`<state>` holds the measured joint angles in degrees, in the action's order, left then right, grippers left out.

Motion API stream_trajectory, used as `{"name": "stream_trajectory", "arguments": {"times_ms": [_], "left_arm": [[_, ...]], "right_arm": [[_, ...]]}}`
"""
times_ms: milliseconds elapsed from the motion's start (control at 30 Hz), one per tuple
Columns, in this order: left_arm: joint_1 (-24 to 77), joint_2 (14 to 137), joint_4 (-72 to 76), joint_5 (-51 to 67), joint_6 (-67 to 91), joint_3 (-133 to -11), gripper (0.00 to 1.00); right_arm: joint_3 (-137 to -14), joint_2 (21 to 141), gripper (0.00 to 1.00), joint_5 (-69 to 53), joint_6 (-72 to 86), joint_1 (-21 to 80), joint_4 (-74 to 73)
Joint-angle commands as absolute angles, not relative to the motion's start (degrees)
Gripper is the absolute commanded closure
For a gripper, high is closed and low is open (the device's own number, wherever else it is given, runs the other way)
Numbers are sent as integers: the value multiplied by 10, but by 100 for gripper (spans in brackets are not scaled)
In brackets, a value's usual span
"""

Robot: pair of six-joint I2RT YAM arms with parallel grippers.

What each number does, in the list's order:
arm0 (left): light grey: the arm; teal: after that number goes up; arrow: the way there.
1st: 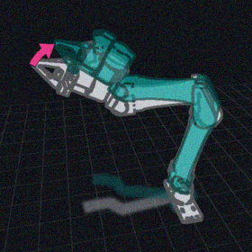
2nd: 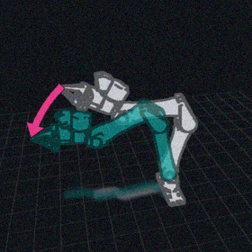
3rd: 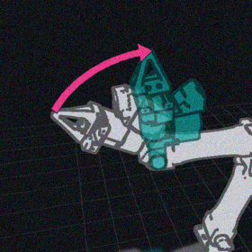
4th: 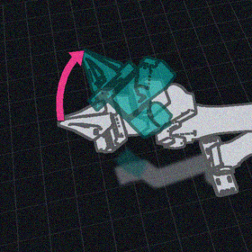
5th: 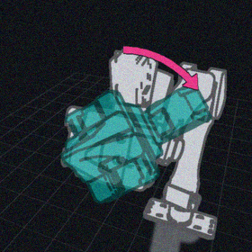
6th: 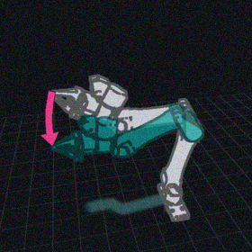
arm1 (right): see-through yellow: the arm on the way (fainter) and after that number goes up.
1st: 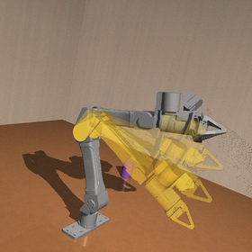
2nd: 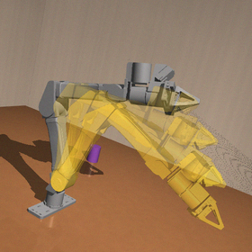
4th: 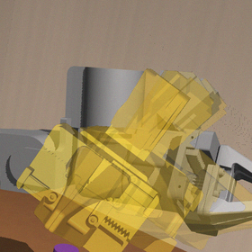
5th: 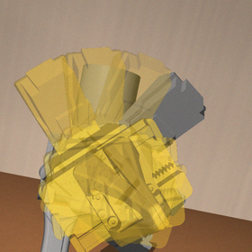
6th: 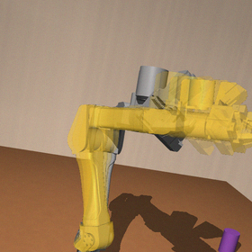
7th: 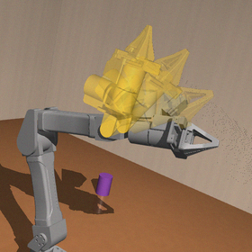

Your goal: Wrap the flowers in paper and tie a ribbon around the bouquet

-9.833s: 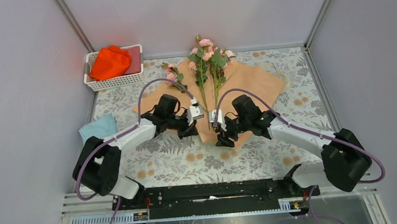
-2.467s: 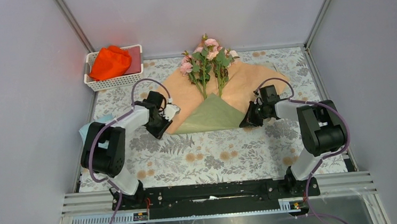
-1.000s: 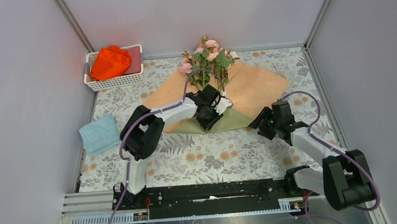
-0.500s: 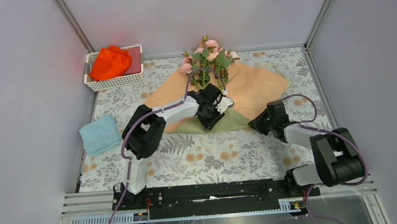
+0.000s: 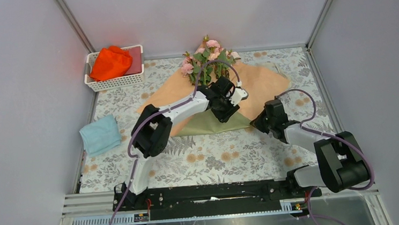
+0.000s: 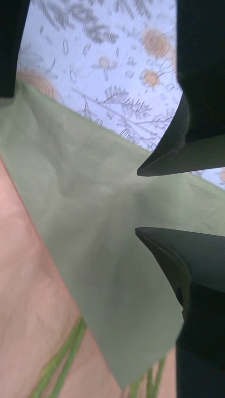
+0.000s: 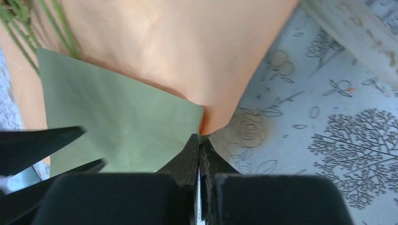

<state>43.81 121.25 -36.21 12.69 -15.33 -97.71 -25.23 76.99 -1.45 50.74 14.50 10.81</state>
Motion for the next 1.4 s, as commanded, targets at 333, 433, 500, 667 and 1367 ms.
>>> {"name": "stream_trajectory", "arguments": {"times_ms": [333, 433, 500, 667, 1367], "left_arm": [[437, 1272, -298, 127, -126, -934, 50], [436, 1274, -296, 132, -124, -929, 50], [436, 1275, -294, 136, -124, -927, 50], [434, 1273, -294, 139, -124, -923, 51], [284, 1093, -330, 227, -108, -826, 13]], "right_arm": [[-275, 780, 53, 6, 521, 205, 130], [-262, 799, 44, 4, 561, 223, 153], [-255, 811, 43, 13, 576, 231, 171], [-269, 838, 51, 55, 556, 232, 187], [-394, 825, 99, 276, 262, 335, 68]]}}
